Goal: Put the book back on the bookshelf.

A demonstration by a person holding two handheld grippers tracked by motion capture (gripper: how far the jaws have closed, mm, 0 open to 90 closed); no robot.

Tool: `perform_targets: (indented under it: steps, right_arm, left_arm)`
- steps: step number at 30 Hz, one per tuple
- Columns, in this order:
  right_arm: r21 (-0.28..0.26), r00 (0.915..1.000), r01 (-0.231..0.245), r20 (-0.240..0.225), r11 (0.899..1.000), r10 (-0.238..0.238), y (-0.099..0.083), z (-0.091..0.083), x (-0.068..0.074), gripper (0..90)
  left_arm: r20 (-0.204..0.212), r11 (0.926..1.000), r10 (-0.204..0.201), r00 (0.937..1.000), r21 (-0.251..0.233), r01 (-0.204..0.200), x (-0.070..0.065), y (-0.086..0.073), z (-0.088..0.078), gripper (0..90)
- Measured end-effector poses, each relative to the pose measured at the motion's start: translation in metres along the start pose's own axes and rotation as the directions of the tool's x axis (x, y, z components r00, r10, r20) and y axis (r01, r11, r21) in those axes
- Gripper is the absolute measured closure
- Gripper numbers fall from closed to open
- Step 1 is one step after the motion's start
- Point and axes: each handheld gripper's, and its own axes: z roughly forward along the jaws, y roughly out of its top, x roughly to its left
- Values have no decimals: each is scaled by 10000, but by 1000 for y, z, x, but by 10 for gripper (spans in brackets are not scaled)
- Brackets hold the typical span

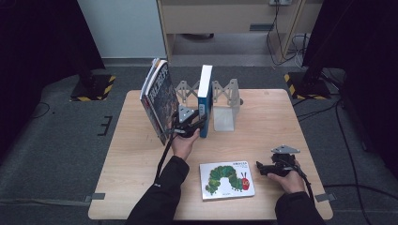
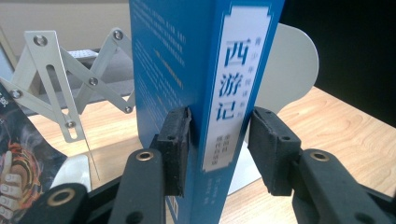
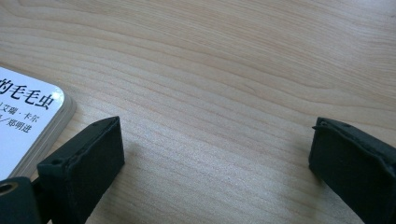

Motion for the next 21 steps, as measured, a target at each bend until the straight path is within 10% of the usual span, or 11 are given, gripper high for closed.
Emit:
perform_targets:
  steps: [21]
  right_arm:
    - [5, 10000, 5, -3, 10000, -5, 0, 0, 0, 35]
  left_arm:
    - [-36, 9996, -70, 10000, 273, 71, -17, 9, 18, 563]
